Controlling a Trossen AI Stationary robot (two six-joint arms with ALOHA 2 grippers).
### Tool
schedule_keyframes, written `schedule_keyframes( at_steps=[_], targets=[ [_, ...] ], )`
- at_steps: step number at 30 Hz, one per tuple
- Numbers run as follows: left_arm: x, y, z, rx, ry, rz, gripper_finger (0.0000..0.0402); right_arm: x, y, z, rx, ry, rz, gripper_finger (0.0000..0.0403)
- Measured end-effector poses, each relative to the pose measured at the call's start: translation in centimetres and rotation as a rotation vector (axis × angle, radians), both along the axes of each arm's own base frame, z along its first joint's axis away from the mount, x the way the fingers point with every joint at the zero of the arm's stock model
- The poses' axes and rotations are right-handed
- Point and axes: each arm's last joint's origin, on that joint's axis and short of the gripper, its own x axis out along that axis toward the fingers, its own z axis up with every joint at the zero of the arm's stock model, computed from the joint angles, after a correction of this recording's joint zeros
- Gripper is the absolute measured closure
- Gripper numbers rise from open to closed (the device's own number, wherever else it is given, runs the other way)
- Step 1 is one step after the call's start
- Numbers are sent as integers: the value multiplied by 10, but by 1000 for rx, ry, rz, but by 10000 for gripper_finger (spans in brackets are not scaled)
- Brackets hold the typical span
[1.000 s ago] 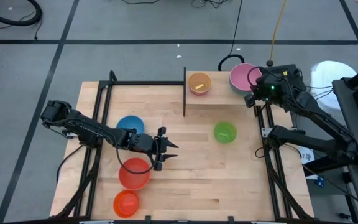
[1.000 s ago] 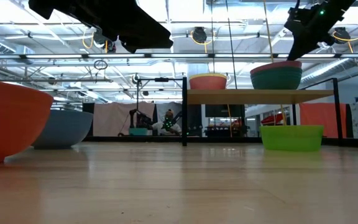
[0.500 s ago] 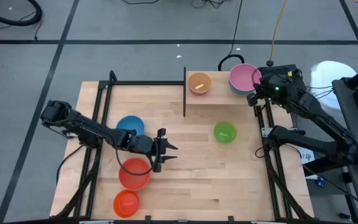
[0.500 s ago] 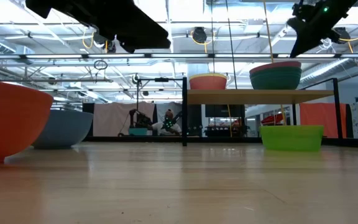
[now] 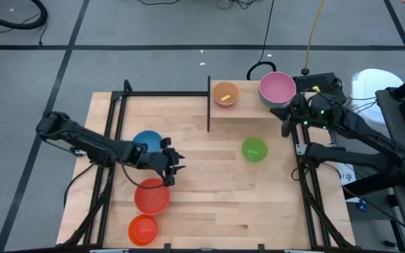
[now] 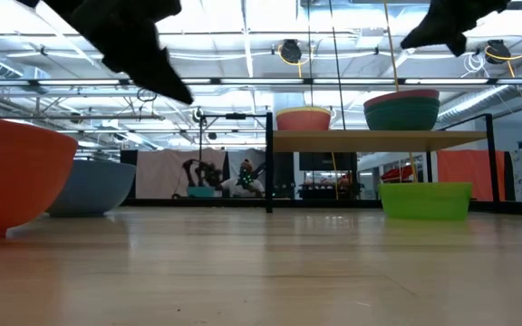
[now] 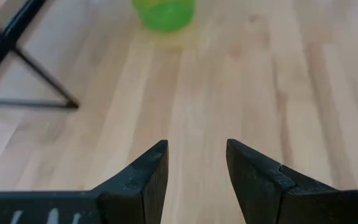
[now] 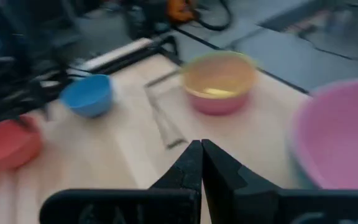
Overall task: Place and stack bowls onto a shelf
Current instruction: Stack the small orange bowl on top of the small yellow bowl on the shelf
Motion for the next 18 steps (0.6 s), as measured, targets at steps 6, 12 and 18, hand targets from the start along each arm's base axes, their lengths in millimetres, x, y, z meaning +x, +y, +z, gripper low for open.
schedule_keyframes(
  at_steps=[6, 12, 18],
  targets=[
    [-18, 6, 2, -13, 95, 67, 234, 26, 17, -18, -5, -124, 187, 403],
    [-37, 11, -2, -39, 233, 152, 234, 46, 36, -45, -4, -15, 144, 403],
    [-46, 10, -4, -51, 301, 177, 234, 68, 63, -76, -18, -16, 236, 403]
  ],
)
